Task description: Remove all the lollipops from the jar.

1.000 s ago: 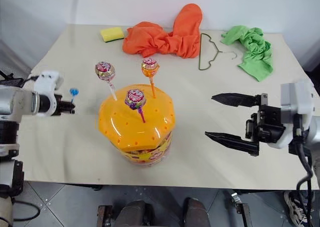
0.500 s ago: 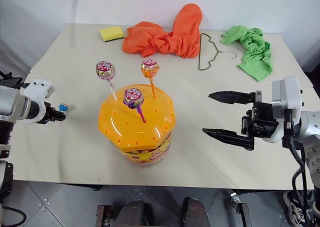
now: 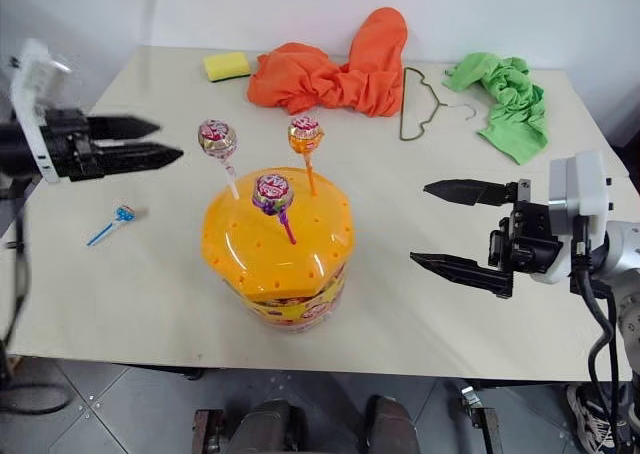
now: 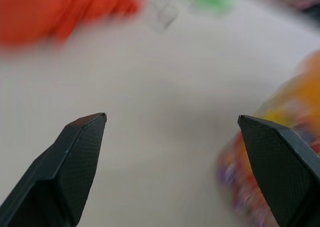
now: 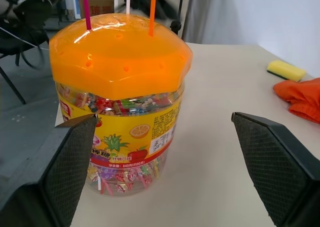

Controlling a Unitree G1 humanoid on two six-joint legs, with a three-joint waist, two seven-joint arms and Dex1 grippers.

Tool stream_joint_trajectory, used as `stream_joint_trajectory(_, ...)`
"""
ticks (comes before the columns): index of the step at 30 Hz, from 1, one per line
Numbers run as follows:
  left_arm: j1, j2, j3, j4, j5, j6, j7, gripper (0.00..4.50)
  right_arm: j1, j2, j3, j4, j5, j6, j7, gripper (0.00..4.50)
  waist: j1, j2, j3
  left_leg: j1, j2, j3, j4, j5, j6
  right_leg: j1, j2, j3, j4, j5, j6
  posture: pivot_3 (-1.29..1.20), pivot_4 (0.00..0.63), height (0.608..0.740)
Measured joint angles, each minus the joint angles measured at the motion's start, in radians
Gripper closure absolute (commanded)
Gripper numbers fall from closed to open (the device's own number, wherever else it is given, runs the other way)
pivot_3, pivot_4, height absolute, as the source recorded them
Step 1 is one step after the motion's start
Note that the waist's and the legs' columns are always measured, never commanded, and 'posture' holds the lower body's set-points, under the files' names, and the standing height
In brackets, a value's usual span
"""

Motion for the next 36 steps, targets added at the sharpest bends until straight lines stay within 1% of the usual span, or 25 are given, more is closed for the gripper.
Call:
stream_joint_trajectory(1,0.013,-0.020,0.016,0.011,-0.014,-0.075,-0.060,0.02,0.000,0.000,0.000,0.000,0.000,0.000,0.000,0.00,-0.002,0.000,0.000,0.000,0.000,0.000,0.000,0.000,0.000,0.000,0.000,0.000,0.000,0.000,0.000,0.00,0.150,0.740)
stream_joint_trajectory(3,0.042,-0.048,0.022,0.019,-0.049,-0.217,-0.237,0.02,0.001,-0.001,-0.003,0.000,0.000,0.000,0.000,0.00,-0.006,0.000,0.000,0.000,0.000,0.000,0.000,0.000,0.000,0.000,0.000,-0.001,0.000,0.000,0.000,0.00,0.150,0.740)
stream_joint_trajectory(5,0.043,-0.053,0.016,0.040,-0.065,-0.283,-0.334,0.02,0.002,-0.001,-0.004,0.000,0.000,0.000,0.000,0.00,-0.007,0.000,0.000,0.000,0.000,0.000,0.000,0.000,0.000,0.000,0.000,-0.001,0.000,0.000,0.000,0.00,0.150,0.740)
stream_joint_trajectory(7,0.041,-0.055,0.004,0.059,-0.075,-0.324,-0.399,0.02,0.007,-0.002,-0.008,0.000,0.001,0.001,0.002,0.00,-0.006,0.000,0.000,0.000,0.000,0.000,-0.001,0.000,0.000,0.000,0.000,-0.001,0.000,0.000,0.000,0.00,0.150,0.740)
stream_joint_trajectory(13,-0.007,-0.104,-0.134,0.097,-0.110,-0.390,-0.401,0.02,0.008,-0.016,-0.046,-0.012,0.028,0.008,0.010,0.00,0.000,0.000,0.000,0.000,0.000,-0.001,0.000,0.000,0.001,0.001,0.000,-0.001,0.000,0.000,0.000,0.00,0.150,0.740)
stream_joint_trajectory(16,-0.080,-0.163,-0.197,0.102,-0.135,-0.399,-0.401,0.02,0.021,-0.018,-0.049,-0.016,0.028,0.009,-0.004,0.00,0.000,0.000,0.000,0.000,-0.001,-0.002,0.001,0.000,0.001,0.001,0.000,-0.001,0.000,0.000,0.000,0.00,0.150,0.740)
stream_joint_trajectory(19,-0.107,-0.205,-0.256,0.135,-0.136,-0.426,-0.401,0.02,0.043,-0.018,-0.056,-0.028,0.027,0.010,-0.017,0.00,-0.004,0.000,0.000,0.000,0.000,-0.001,0.000,0.000,0.001,0.001,0.000,-0.001,0.001,0.000,0.000,0.00,0.150,0.740)
stream_joint_trajectory(22,-0.114,-0.238,-0.304,0.167,-0.141,-0.443,-0.401,0.56,0.069,-0.018,-0.072,-0.054,0.028,0.010,-0.037,0.00,-0.005,0.000,0.000,0.000,0.000,-0.001,0.000,0.000,0.001,0.001,0.000,-0.002,0.000,0.000,0.000,0.00,0.150,0.740)
stream_joint_trajectory(23,-0.118,-0.240,-0.307,0.168,-0.146,-0.440,-0.401,0.82,0.076,-0.018,-0.079,-0.060,0.029,0.011,-0.043,0.00,-0.006,0.000,0.000,0.000,0.000,-0.002,0.000,0.000,0.001,0.001,0.000,-0.002,0.000,0.000,0.000,0.00,0.150,0.740)
stream_joint_trajectory(26,-0.147,-0.237,-0.308,0.167,-0.166,-0.429,-0.401,1.80,0.109,-0.018,-0.107,-0.085,0.036,0.021,-0.066,0.00,-0.006,0.000,0.000,0.000,0.000,-0.002,0.000,0.000,0.001,0.001,0.000,-0.002,0.000,0.000,0.000,0.00,0.150,0.740)
stream_joint_trajectory(29,-0.154,-0.233,-0.309,0.168,-0.167,-0.429,-0.401,2.66,0.132,-0.017,-0.126,-0.101,0.041,0.022,-0.078,0.00,-0.004,0.000,0.000,0.000,0.000,-0.002,0.001,0.000,0.001,0.001,0.000,-0.002,0.000,0.000,0.000,0.00,0.150,0.740)
stream_joint_trajectory(34,-0.178,-0.237,-0.300,0.165,-0.183,-0.402,-0.401,4.24,0.147,-0.017,-0.129,-0.119,0.049,0.022,-0.097,0.00,-0.001,0.000,0.000,-0.001,0.000,-0.003,0.002,0.000,0.001,0.002,0.000,-0.002,0.000,0.000,0.000,0.00,0.150,0.740)
stream_joint_trajectory(35,-0.188,-0.238,-0.292,0.163,-0.192,-0.391,-0.400,4.48,0.147,-0.017,-0.129,-0.121,0.049,0.022,-0.098,0.00,-0.002,0.000,0.000,-0.001,0.000,-0.004,0.002,0.000,0.001,0.002,0.000,-0.002,0.000,0.000,0.000,0.00,0.150,0.740)
stream_joint_trajectory(36,-0.201,-0.240,-0.284,0.161,-0.201,-0.382,-0.400,4.48,0.147,-0.017,-0.129,-0.122,0.049,0.022,-0.098,0.00,-0.002,0.000,0.000,-0.001,0.000,-0.004,0.002,0.000,0.001,0.002,0.000,-0.002,0.000,0.000,0.000,0.00,0.150,0.740)
